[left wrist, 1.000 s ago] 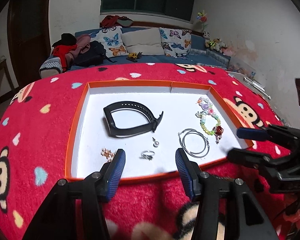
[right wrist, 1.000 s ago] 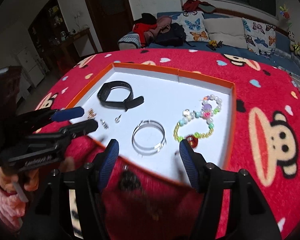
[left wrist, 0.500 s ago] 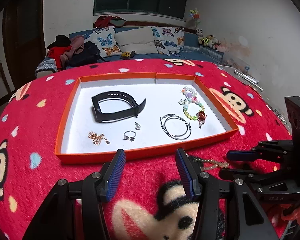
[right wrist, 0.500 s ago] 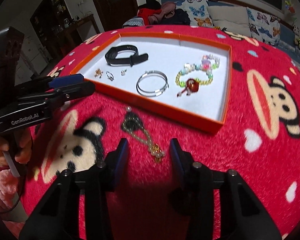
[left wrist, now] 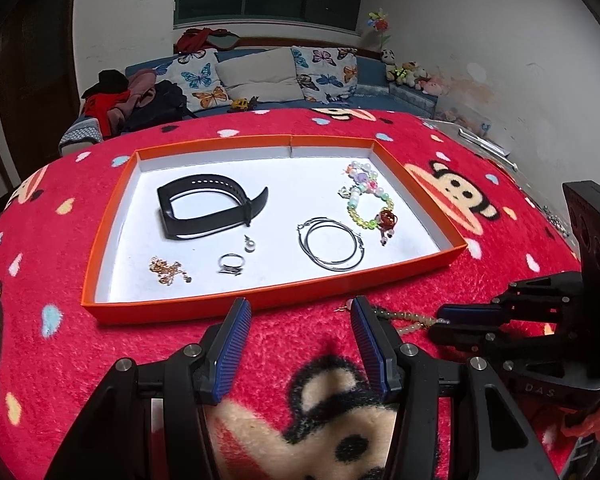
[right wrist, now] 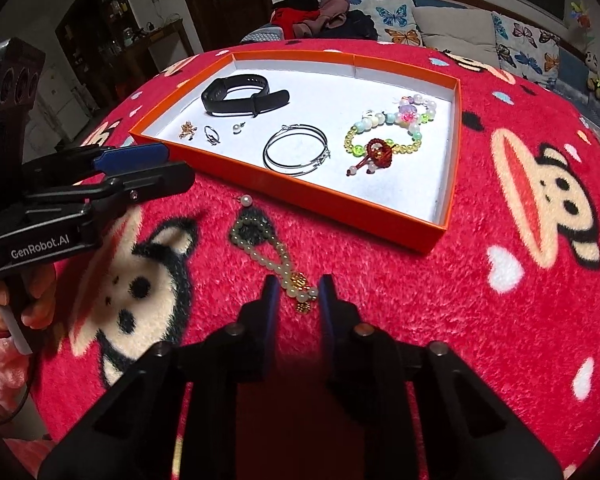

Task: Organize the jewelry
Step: 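Move the right tool to the green beaded bracelet and grasp it, then grasp the second pearl stud with the left tool while the right tool holds the bracelet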

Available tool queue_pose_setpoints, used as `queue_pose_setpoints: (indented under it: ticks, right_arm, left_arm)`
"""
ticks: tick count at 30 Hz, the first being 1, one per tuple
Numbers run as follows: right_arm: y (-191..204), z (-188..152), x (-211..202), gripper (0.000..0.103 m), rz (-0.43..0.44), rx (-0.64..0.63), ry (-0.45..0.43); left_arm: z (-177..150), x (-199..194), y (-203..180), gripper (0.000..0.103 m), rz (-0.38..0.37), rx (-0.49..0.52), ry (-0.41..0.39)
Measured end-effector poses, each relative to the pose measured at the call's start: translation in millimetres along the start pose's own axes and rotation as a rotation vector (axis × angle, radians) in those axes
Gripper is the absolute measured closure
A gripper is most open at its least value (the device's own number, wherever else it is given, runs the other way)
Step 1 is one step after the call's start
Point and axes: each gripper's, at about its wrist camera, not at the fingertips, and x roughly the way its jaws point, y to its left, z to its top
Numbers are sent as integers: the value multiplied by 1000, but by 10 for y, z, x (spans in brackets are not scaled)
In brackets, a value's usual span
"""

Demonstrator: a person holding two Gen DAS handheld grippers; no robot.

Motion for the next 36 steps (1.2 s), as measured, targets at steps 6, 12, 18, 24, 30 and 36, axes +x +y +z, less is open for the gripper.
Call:
queue_pose_setpoints:
  ticks: [6, 12, 18, 24, 30, 36]
  right_arm:
    - [-35, -73, -92, 94, -6, 1, -10]
    - [-135, -151, -190, 95, -14, 28, -16]
    - [-202, -187, -182, 95, -10, 53, -12]
    - [-208, -173, -165, 94, 3, 61, -19]
    - [-230, -175, -151, 94, 16, 73, -21]
    - [-241, -185, -152, 94, 25, 80, -24]
  left_arm:
    - [4, 52, -67, 48, -27, 13, 10]
    - [-11, 117, -198, 52, -47, 53, 12]
    - [-5, 235, -285, 58, -58, 79, 22]
    - [2, 395, -321, 69, -60, 101, 49]
    - [8, 464, -309, 74, -75, 95, 55]
    - [14, 487, -375, 78, -99, 119, 63]
